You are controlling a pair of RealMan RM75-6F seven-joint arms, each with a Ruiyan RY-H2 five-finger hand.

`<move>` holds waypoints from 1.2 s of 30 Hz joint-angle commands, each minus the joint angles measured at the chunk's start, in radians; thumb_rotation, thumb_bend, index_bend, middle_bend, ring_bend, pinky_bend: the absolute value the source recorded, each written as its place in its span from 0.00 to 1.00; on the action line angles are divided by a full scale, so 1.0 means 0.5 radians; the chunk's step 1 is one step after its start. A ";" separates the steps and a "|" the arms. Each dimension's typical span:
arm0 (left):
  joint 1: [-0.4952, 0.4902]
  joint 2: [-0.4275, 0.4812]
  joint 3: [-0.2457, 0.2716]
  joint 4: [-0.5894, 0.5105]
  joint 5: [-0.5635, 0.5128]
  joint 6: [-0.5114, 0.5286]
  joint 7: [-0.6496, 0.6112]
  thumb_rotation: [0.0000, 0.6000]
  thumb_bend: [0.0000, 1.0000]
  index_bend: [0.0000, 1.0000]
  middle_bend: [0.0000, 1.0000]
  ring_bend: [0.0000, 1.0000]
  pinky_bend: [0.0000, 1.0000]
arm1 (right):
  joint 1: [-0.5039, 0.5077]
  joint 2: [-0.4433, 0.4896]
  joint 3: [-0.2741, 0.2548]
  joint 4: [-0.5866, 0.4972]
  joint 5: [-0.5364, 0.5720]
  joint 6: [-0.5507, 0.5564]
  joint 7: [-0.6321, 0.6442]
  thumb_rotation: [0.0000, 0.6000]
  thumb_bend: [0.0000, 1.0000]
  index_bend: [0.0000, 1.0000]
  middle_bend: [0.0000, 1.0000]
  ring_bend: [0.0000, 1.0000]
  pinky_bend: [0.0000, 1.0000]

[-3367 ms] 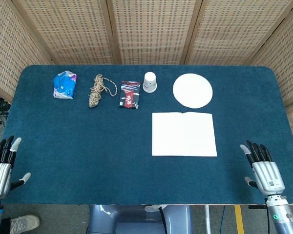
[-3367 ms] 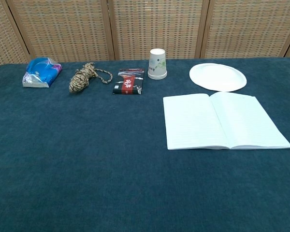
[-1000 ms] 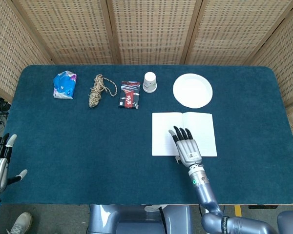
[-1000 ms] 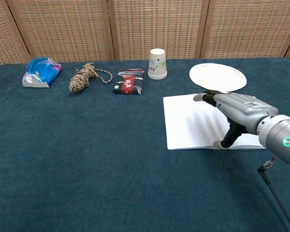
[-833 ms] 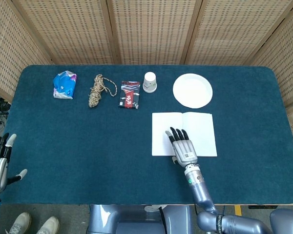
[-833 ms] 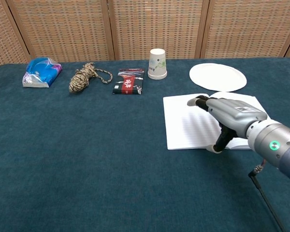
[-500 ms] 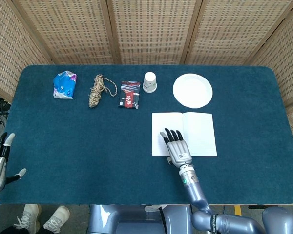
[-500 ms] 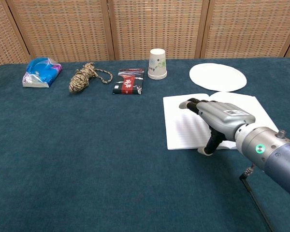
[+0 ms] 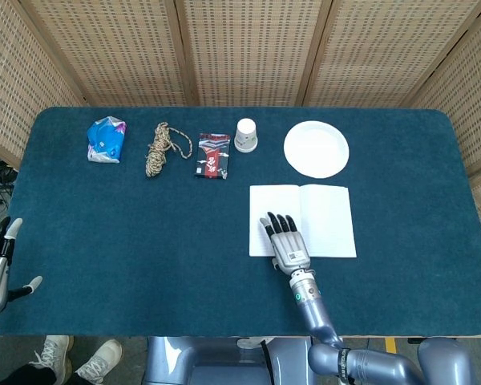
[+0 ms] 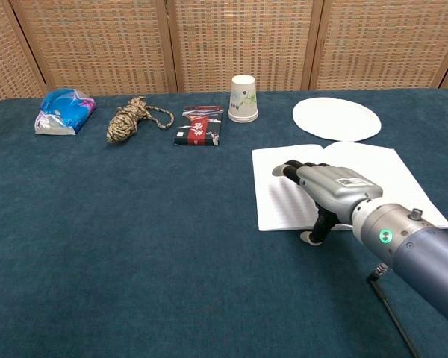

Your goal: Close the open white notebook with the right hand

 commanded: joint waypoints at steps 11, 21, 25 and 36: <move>-0.007 -0.009 0.005 0.009 0.009 0.002 -0.006 1.00 0.06 0.00 0.00 0.00 0.00 | 0.010 -0.017 -0.001 0.073 0.003 -0.011 0.044 1.00 0.49 0.00 0.00 0.00 0.00; -0.011 -0.014 0.005 0.012 0.003 0.001 -0.005 1.00 0.06 0.00 0.00 0.00 0.00 | 0.014 -0.033 0.001 0.099 0.001 0.000 0.051 1.00 0.59 0.00 0.00 0.00 0.00; -0.012 -0.013 0.005 0.012 0.001 -0.001 -0.008 1.00 0.06 0.00 0.00 0.00 0.00 | 0.012 -0.034 0.000 0.102 0.002 0.005 0.050 1.00 0.63 0.00 0.00 0.00 0.00; -0.012 -0.008 0.009 0.004 0.004 0.004 -0.013 1.00 0.06 0.00 0.00 0.00 0.00 | 0.001 -0.023 -0.006 0.082 0.013 0.026 0.027 1.00 0.71 0.00 0.00 0.00 0.00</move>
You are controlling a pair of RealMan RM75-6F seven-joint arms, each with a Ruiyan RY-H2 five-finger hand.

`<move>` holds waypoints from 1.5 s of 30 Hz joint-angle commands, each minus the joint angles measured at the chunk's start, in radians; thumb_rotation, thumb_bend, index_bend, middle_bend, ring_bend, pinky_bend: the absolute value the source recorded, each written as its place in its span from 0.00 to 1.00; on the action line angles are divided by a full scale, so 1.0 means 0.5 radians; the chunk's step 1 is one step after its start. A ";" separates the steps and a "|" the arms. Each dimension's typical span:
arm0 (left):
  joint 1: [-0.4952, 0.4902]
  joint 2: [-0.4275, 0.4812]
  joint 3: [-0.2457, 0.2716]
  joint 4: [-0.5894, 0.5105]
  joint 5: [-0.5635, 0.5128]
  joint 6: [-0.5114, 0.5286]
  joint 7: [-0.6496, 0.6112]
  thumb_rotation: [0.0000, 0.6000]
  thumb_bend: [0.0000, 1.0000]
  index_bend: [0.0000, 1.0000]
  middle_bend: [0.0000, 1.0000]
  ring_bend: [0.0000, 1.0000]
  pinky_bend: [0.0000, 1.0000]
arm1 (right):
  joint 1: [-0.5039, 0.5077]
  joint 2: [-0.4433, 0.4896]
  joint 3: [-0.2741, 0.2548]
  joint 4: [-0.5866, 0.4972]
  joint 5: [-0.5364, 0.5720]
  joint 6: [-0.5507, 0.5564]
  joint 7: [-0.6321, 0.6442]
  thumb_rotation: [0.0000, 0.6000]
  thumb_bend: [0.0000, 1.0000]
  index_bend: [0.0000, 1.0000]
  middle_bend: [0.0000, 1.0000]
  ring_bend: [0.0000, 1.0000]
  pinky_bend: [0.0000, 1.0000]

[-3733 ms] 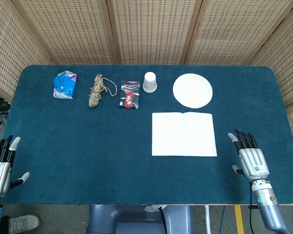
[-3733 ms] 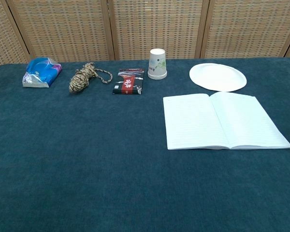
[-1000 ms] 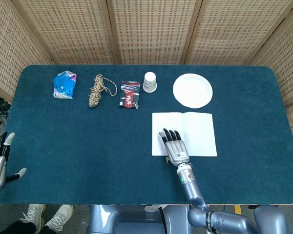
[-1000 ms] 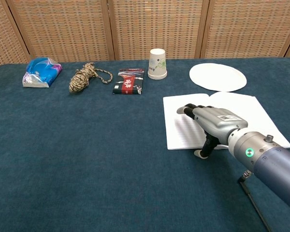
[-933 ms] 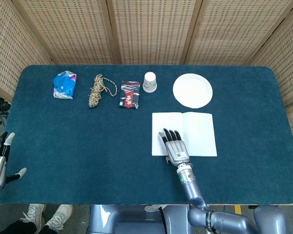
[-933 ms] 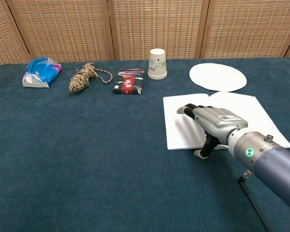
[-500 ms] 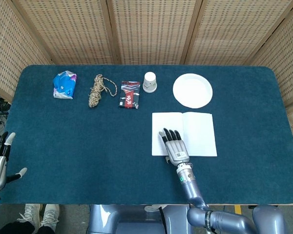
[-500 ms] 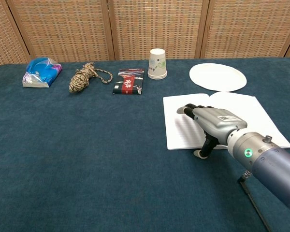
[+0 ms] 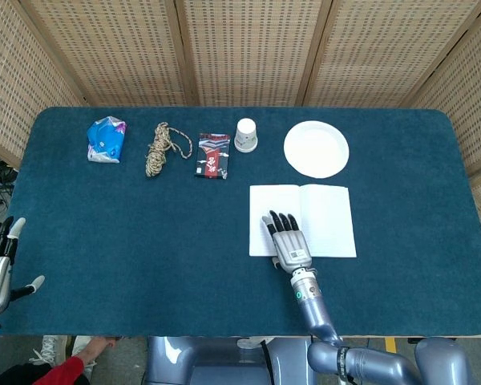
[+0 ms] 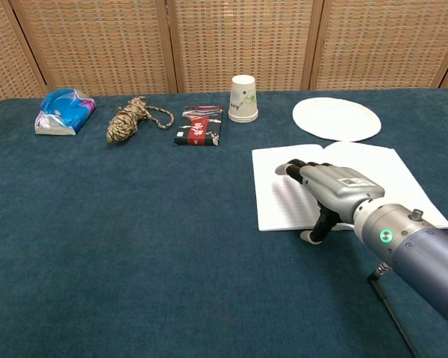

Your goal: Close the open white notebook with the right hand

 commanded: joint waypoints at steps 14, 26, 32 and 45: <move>-0.005 -0.003 0.003 0.002 0.000 -0.004 0.002 1.00 0.06 0.00 0.00 0.00 0.00 | 0.003 0.006 0.016 -0.028 0.010 0.036 -0.040 1.00 0.84 0.01 0.00 0.00 0.00; -0.004 -0.001 0.006 -0.007 0.007 0.003 0.002 1.00 0.06 0.00 0.00 0.00 0.00 | -0.014 0.010 0.009 -0.025 0.005 0.075 -0.053 1.00 0.98 0.02 0.00 0.00 0.00; -0.003 0.000 0.006 -0.008 0.010 0.007 -0.001 1.00 0.06 0.00 0.00 0.00 0.00 | -0.021 0.022 0.009 -0.039 0.008 0.081 -0.058 1.00 0.99 0.02 0.00 0.00 0.00; 0.000 0.001 0.013 -0.019 0.027 0.021 0.005 1.00 0.06 0.00 0.00 0.00 0.00 | -0.141 0.125 0.234 -0.362 0.277 0.017 0.350 1.00 0.83 0.02 0.00 0.00 0.00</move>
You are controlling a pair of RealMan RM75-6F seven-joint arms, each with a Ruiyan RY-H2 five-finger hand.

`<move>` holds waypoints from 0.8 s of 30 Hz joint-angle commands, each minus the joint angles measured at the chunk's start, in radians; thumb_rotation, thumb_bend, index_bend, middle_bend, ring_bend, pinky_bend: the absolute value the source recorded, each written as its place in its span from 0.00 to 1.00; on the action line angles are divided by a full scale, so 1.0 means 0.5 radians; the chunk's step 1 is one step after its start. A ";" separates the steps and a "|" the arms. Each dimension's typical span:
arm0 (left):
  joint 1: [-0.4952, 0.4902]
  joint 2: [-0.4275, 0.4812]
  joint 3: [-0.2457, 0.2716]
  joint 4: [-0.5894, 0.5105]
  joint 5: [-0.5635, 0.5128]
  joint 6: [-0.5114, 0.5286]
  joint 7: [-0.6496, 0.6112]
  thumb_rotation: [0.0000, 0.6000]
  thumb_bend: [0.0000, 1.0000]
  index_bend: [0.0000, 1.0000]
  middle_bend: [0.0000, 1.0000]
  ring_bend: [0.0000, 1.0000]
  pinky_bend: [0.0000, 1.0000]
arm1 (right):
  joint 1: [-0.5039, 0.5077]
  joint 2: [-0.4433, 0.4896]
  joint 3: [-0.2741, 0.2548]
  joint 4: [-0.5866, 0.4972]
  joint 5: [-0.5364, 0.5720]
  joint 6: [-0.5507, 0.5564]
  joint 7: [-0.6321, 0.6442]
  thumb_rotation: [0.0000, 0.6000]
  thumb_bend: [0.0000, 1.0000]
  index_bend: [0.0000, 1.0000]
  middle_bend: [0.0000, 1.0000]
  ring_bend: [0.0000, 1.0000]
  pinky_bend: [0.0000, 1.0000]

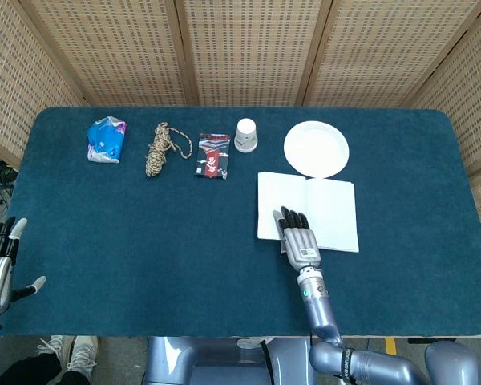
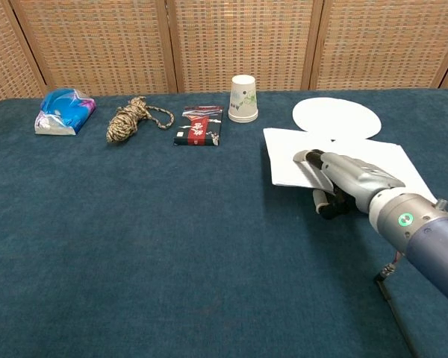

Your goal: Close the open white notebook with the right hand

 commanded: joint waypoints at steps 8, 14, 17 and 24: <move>0.006 0.000 0.011 -0.016 0.034 0.021 0.011 1.00 0.06 0.00 0.00 0.00 0.00 | -0.066 0.113 0.139 -0.201 0.104 0.069 0.176 1.00 0.78 0.02 0.00 0.00 0.00; 0.012 0.003 0.015 -0.026 0.051 0.036 0.012 1.00 0.06 0.00 0.00 0.00 0.00 | -0.076 0.153 0.167 -0.273 0.120 0.123 0.193 1.00 0.76 0.01 0.00 0.00 0.00; 0.013 0.005 0.020 -0.030 0.055 0.036 0.019 1.00 0.06 0.00 0.00 0.00 0.00 | -0.080 0.173 0.165 -0.297 0.118 0.128 0.206 1.00 0.74 0.01 0.00 0.00 0.00; 0.025 0.019 0.023 -0.060 0.068 0.057 0.017 1.00 0.06 0.00 0.00 0.00 0.00 | -0.108 0.221 0.151 -0.378 0.110 0.183 0.227 1.00 0.69 0.00 0.00 0.00 0.00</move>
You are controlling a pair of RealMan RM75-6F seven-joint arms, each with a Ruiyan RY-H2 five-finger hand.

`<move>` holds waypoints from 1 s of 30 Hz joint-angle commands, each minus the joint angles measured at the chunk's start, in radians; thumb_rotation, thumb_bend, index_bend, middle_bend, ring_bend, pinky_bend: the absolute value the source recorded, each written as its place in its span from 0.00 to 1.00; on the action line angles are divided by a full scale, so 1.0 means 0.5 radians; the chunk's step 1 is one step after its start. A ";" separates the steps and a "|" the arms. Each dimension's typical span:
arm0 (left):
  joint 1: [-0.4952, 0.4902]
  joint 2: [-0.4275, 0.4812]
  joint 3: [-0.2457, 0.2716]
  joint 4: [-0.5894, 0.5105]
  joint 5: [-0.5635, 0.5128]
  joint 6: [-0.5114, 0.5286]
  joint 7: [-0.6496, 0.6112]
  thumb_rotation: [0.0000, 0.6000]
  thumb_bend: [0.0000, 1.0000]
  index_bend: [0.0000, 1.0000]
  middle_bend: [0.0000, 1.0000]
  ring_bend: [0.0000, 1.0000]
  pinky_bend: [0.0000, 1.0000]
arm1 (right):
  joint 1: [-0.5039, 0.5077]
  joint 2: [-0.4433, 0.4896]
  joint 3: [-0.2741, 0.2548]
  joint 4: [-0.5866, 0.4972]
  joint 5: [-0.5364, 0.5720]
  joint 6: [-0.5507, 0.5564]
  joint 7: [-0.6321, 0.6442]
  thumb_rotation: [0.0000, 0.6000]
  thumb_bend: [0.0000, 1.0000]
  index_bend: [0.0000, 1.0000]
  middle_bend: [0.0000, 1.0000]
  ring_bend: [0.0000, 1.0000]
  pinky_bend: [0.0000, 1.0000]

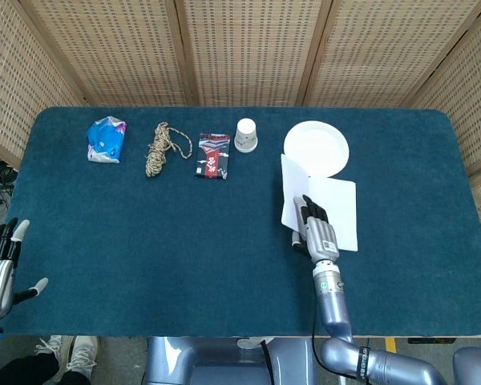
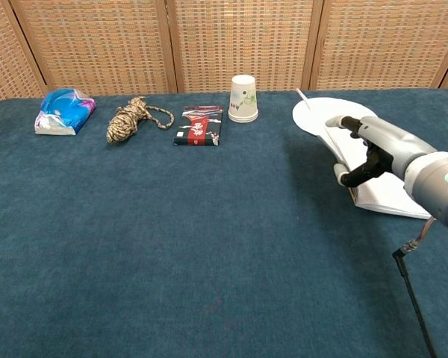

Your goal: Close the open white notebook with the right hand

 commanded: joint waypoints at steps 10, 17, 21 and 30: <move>0.033 0.034 0.013 -0.050 0.068 0.073 -0.020 1.00 0.06 0.00 0.00 0.00 0.00 | -0.057 0.038 -0.018 -0.084 -0.122 0.189 0.054 1.00 0.67 0.00 0.00 0.00 0.00; 0.048 0.044 0.022 -0.077 0.117 0.112 -0.016 1.00 0.06 0.00 0.00 0.00 0.00 | -0.086 0.108 0.004 -0.142 -0.124 0.250 0.032 1.00 0.66 0.00 0.00 0.00 0.00; 0.060 0.057 0.022 -0.103 0.149 0.146 -0.011 1.00 0.06 0.00 0.00 0.00 0.00 | -0.134 0.197 0.005 -0.179 -0.112 0.257 0.068 1.00 0.66 0.00 0.00 0.00 0.00; 0.076 0.065 0.027 -0.128 0.193 0.182 0.011 1.00 0.06 0.00 0.00 0.00 0.00 | -0.244 0.335 -0.051 -0.214 -0.123 0.277 0.163 1.00 0.66 0.00 0.00 0.00 0.00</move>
